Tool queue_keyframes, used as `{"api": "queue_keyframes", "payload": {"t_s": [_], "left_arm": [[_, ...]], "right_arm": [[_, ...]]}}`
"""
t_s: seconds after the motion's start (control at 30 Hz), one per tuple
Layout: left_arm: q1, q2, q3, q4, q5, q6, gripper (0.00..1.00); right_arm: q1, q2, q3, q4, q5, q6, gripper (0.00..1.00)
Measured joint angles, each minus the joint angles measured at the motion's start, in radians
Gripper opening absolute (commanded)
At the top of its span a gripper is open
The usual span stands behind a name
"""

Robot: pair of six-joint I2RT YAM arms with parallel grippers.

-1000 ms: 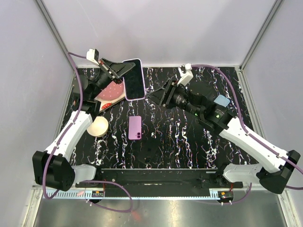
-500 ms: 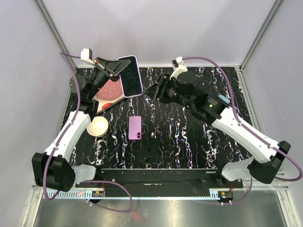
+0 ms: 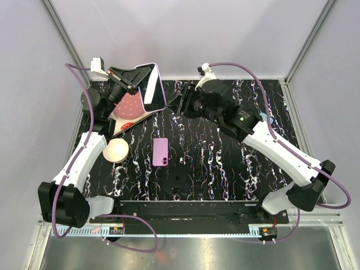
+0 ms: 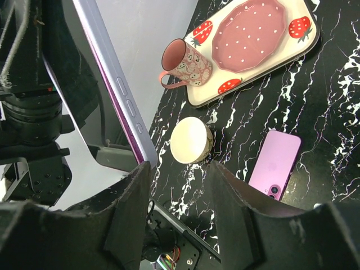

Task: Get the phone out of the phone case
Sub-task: Remove the phone case from the phone.

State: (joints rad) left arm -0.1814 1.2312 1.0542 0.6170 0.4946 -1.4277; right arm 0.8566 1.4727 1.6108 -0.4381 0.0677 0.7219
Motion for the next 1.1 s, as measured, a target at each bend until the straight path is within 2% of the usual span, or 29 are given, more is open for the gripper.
{"api": "queue_keyframes", "payload": {"t_s": [0.33, 0.43, 0.57, 0.73, 1.1], "left_arm": [[-0.011, -0.015, -0.003, 0.018, 0.027, -0.043, 0.0], [-0.011, -0.017, -0.004, 0.025, 0.026, -0.048, 0.0], [-0.012, -0.031, -0.006, 0.033, 0.033, -0.066, 0.0], [-0.028, -0.035, -0.019, 0.074, 0.052, -0.116, 0.0], [-0.068, -0.023, -0.108, 0.15, 0.074, -0.234, 0.0]], "right_arm": [[0.002, 0.119, 0.03, 0.074, -0.01, 0.0, 0.52], [0.002, 0.114, 0.014, 0.094, -0.019, -0.002, 0.58], [-0.012, 0.019, -0.173, 0.289, -0.073, 0.028, 0.68], [-0.062, -0.07, -0.396, 0.583, -0.213, 0.107, 0.71], [-0.098, -0.052, -0.432, 0.856, -0.405, 0.138, 0.69]]}}
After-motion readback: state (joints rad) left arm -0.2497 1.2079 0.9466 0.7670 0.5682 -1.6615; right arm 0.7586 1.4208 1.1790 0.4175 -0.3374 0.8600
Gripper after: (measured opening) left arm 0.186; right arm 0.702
